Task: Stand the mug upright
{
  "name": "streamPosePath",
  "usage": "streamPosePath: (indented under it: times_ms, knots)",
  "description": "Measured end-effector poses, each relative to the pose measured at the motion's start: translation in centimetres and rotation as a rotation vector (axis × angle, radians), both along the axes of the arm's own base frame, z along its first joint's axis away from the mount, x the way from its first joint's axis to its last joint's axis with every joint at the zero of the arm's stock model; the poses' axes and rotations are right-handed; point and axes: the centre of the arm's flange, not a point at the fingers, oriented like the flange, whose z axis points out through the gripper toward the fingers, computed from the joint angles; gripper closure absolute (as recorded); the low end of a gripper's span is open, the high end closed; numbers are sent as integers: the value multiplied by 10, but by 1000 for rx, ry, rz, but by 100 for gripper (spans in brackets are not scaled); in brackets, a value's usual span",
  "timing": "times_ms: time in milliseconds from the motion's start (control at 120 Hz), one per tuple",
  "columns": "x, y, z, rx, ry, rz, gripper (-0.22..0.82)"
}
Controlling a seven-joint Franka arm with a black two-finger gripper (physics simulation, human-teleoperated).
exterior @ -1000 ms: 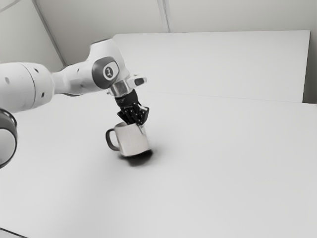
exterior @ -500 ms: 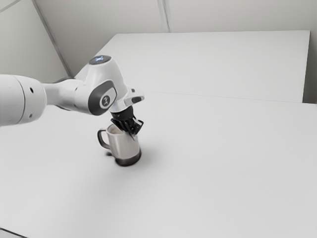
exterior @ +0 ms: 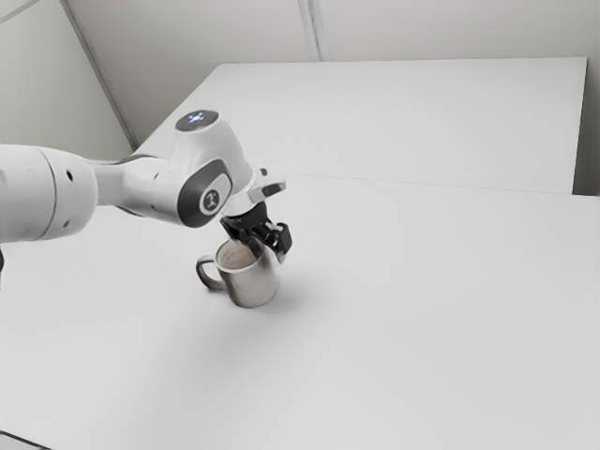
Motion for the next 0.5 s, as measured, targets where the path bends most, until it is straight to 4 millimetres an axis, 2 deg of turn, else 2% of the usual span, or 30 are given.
streamPosePath:
  times_ms: [108, 242, 425, 500]
  knots:
    - [-1, 3, 20, -1, -32, 6, 14]
    - [-2, 8, 50, -10, -83, 21, 8]
    - [15, 18, 124, -1, -134, 37, 3]
    - [19, 23, 148, 15, -128, 43, 2]
